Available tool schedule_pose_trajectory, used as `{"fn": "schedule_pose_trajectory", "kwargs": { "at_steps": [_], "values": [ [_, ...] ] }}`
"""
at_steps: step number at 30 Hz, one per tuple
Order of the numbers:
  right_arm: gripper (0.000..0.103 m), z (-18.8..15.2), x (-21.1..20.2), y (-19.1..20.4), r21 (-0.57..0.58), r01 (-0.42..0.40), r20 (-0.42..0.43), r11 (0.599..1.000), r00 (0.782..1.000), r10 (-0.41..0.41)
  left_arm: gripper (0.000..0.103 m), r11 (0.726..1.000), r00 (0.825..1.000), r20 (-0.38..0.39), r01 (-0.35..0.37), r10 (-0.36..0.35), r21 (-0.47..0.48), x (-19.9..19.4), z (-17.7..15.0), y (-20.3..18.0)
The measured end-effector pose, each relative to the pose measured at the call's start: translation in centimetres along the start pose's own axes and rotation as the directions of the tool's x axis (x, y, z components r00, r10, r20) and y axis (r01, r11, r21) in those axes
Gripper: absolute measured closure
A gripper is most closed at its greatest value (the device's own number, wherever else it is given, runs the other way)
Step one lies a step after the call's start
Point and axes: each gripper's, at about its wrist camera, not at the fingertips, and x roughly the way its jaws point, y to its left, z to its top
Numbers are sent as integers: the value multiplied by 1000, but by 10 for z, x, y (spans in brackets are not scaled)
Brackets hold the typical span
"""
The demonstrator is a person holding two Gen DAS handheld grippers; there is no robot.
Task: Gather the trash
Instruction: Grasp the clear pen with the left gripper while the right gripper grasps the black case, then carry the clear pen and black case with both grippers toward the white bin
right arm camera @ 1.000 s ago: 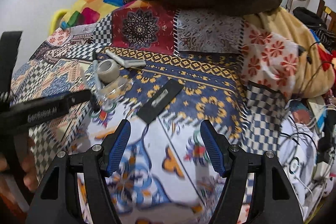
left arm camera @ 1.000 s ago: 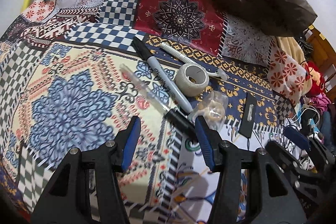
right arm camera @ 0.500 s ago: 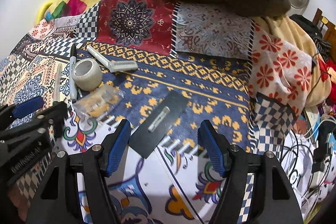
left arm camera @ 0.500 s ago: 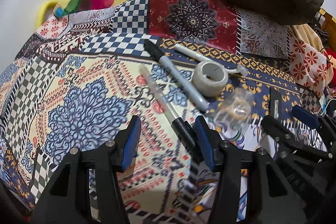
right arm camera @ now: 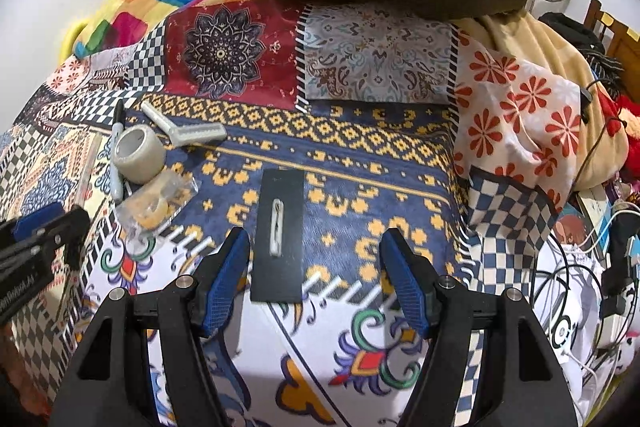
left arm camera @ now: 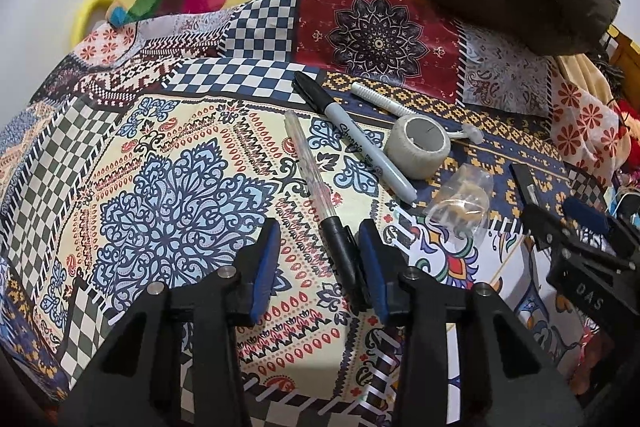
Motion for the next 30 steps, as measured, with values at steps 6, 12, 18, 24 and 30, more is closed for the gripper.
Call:
{"fn": "schedule_pose_trajectory", "kwargs": {
  "at_steps": [6, 12, 18, 24, 30],
  "values": [
    [72, 1, 0, 8, -43, -35, 3, 998, 999, 35, 74, 998, 999, -31, 35, -33, 59, 2, 4, 1],
    [80, 5, -1, 8, 11, -86, -59, 996, 994, 87, 91, 995, 994, -82, 78, -73, 61, -2, 4, 13],
    [81, -5, -29, 10, 28, -125, -67, 992, 990, 126, 91, 992, 993, -81, 97, -91, 80, -34, -13, 15],
    [80, -12, -75, 20, 12, -142, -39, 990, 989, 142, 91, 988, 994, -21, 112, -111, 105, -94, -23, 17],
    [81, -14, -130, 34, -14, -163, 24, 987, 986, 163, 91, 987, 990, 49, 126, -131, 99, -167, -37, 30]
  ]
}}
